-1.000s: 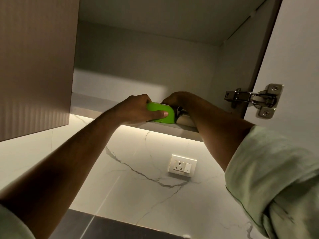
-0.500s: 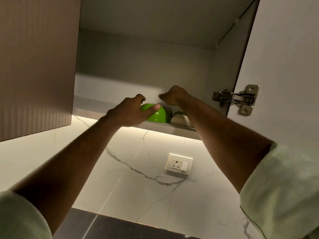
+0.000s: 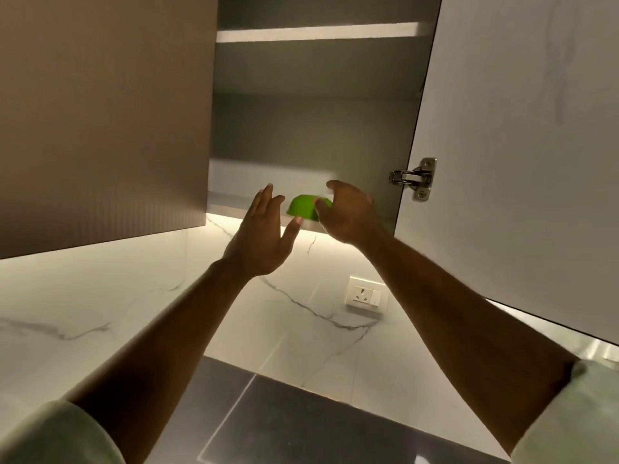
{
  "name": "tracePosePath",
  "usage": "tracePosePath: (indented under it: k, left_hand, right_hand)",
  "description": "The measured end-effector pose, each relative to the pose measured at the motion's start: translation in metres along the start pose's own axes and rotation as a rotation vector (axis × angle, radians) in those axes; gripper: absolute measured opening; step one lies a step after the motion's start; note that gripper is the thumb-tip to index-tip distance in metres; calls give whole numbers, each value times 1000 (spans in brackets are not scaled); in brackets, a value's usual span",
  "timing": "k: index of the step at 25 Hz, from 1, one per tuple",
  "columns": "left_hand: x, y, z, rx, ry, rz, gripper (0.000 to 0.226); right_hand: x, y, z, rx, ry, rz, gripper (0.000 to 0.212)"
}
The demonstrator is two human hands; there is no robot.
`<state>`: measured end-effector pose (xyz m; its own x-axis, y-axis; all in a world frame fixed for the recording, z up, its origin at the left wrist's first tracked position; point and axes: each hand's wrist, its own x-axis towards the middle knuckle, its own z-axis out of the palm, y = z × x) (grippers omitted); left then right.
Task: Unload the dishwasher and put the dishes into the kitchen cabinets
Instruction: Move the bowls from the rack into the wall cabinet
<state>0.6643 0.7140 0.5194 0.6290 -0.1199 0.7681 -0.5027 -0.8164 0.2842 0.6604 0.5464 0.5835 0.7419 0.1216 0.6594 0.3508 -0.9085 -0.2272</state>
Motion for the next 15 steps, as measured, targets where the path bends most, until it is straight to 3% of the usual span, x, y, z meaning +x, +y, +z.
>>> tracePosePath:
  k: [8,15]
  left_hand:
    - [-132,77,-43,94,-71,-84,77]
    - [-263,134,-42,28,-241,-124,80]
  right_hand:
    - [-166,5,-33,75,51,-99,58]
    - [-322,13,-34,126,-26,6,52]
